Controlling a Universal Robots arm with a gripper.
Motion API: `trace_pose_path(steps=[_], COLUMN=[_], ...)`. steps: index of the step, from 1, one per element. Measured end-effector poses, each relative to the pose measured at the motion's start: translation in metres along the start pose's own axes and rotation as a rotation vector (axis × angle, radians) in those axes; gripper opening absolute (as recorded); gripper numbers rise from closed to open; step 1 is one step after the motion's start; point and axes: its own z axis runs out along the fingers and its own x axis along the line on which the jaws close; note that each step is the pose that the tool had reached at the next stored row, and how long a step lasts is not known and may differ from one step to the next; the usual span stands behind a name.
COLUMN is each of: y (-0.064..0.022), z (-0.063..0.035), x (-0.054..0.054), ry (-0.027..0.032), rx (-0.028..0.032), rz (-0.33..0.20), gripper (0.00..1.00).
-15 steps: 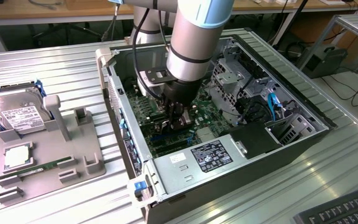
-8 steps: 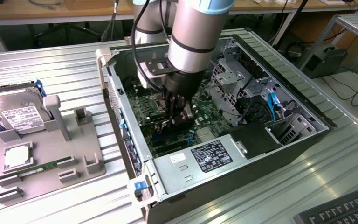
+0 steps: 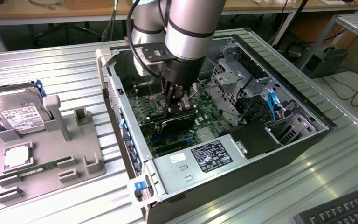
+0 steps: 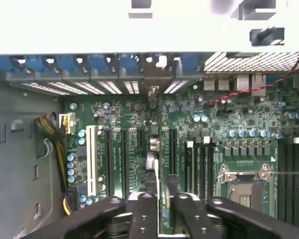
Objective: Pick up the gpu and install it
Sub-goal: 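Insert the gpu into the slot, then press down on the gpu until it lock into place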
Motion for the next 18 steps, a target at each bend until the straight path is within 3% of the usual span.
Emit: trace_pose_path(steps=[1,3,18], y=[0.001,0.0013,0.0014], z=[0.0003,0.0004,0.0004], x=[-0.0016,-0.0026,-0.0027], ry=[0.0,0.0,0.0002], rx=[0.0001,0.0001,0.0], rz=[0.0,0.0,0.0], gripper=[0.13,0.11,0.11])
